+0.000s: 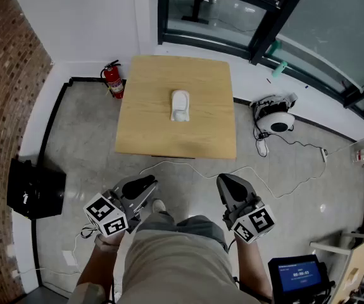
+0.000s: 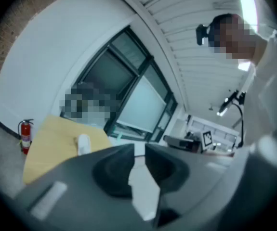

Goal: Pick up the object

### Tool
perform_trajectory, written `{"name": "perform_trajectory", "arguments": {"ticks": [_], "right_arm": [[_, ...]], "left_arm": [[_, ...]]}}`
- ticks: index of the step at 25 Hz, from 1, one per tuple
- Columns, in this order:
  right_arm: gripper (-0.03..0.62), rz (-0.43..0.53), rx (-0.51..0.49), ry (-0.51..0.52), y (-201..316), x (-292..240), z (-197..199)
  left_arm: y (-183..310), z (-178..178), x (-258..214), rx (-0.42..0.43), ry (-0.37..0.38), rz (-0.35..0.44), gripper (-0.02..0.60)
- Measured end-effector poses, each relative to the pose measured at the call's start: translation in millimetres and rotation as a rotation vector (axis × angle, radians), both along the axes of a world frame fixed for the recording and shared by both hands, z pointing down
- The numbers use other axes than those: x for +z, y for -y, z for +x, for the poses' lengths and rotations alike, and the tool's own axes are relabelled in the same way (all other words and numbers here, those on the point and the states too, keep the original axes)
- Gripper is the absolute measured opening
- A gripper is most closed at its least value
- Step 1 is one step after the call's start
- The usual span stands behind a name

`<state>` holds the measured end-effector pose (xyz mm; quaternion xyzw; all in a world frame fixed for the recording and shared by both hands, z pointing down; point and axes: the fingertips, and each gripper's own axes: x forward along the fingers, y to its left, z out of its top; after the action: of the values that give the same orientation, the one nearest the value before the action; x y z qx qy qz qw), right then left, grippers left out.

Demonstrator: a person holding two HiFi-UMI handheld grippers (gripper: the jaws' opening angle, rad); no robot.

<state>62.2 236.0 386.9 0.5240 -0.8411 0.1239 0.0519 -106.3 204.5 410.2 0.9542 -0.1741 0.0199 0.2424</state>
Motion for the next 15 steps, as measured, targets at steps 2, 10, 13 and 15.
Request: {"name": "perform_trajectory", "arguments": {"ticks": [2,10,13,15], "right_arm": [[0.009,-0.020,-0.012,0.002,34.1,4.4,5.2],[0.011,-0.084,-0.114,0.064,179.8,40.0,64.9],[0.012,-0.123,-0.187,0.008,222.8,59.5,78.4],[0.044,-0.156,-0.266,-0.068,249.0,76.1,77.6]], "left_arm": [[30.9,10.1,-0.4,0.004,0.005,-0.004,0.063],[164.7,82.3,18.7,-0.052,0.045,-0.079,0.091],[207.3,105.1,30.2,-0.091,0.105,-0.083,0.115],[230.7,116.8,41.3,-0.105,0.162,-0.085,0.130]]}}
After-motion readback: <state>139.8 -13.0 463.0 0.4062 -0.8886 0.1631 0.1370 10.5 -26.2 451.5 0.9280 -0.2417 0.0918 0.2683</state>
